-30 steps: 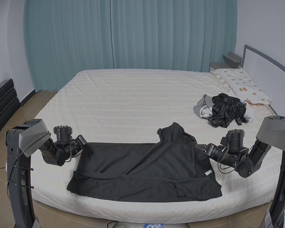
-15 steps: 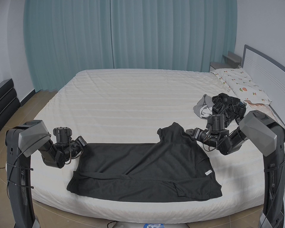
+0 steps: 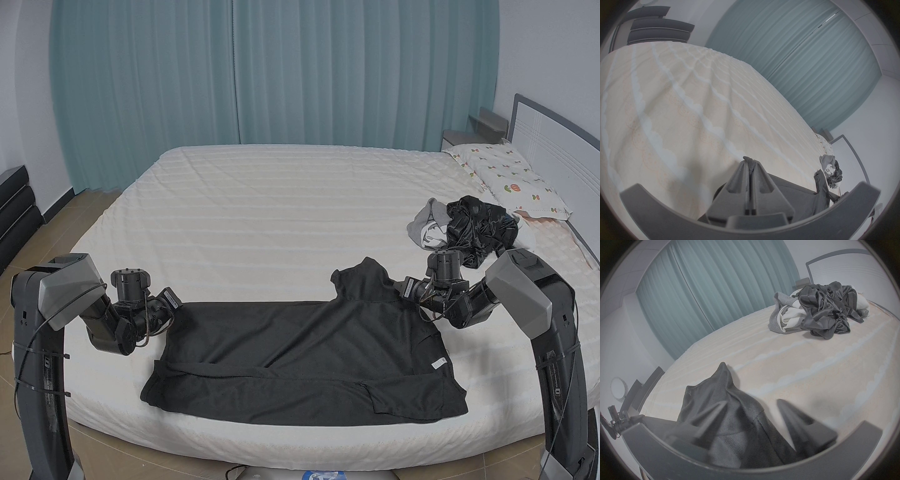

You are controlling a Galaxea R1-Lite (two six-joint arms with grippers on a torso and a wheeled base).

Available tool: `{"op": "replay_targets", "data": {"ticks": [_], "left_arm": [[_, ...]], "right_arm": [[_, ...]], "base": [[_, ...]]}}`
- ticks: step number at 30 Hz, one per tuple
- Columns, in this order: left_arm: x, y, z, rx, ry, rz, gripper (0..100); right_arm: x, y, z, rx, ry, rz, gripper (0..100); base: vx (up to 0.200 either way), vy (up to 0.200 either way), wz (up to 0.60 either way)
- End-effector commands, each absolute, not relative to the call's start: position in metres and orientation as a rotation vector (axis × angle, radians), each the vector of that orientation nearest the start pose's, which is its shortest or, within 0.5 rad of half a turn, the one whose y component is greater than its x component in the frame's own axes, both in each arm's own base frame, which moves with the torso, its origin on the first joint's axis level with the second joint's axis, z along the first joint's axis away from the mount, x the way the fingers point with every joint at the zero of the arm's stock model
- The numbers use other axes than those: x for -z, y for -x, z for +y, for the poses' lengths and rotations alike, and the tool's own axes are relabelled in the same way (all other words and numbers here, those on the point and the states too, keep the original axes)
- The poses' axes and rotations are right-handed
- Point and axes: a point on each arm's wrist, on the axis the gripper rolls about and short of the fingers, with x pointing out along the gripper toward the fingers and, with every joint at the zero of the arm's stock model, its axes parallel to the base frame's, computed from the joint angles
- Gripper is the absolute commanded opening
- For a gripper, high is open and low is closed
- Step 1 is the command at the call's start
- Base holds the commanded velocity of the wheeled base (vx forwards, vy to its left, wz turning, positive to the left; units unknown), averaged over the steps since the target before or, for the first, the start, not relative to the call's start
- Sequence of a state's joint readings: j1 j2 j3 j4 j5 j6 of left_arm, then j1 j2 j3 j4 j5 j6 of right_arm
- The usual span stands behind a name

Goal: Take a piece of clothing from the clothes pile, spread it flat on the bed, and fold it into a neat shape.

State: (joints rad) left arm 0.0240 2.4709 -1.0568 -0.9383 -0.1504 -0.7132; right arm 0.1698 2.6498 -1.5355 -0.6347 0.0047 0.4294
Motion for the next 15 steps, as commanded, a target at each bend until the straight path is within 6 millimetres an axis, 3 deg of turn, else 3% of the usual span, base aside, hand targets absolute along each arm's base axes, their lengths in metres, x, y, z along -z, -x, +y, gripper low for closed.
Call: {"op": "replay_targets", "data": {"ticks": [1,10,15], "left_arm": [[0.022,-0.428,0.007,-0.052,0.740,0.500,0],[0.020,-0.429,0.009,-0.053,0.739,0.486,0],[0.014,-0.431,0.012,-0.045,0.739,0.444,0]], "right_arm": [[0.033,-0.494,0.078,-0.057,-0.391,0.507,0],[0.010,-0.488,0.063,-0.085,-0.459,0.460,0],[0.006,-0.484,0.058,-0.102,-0.471,0.397,0]], "base": [[0.000,0.000,0.00],[0.000,0.000,0.00],[0.000,0.000,0.00]]}}
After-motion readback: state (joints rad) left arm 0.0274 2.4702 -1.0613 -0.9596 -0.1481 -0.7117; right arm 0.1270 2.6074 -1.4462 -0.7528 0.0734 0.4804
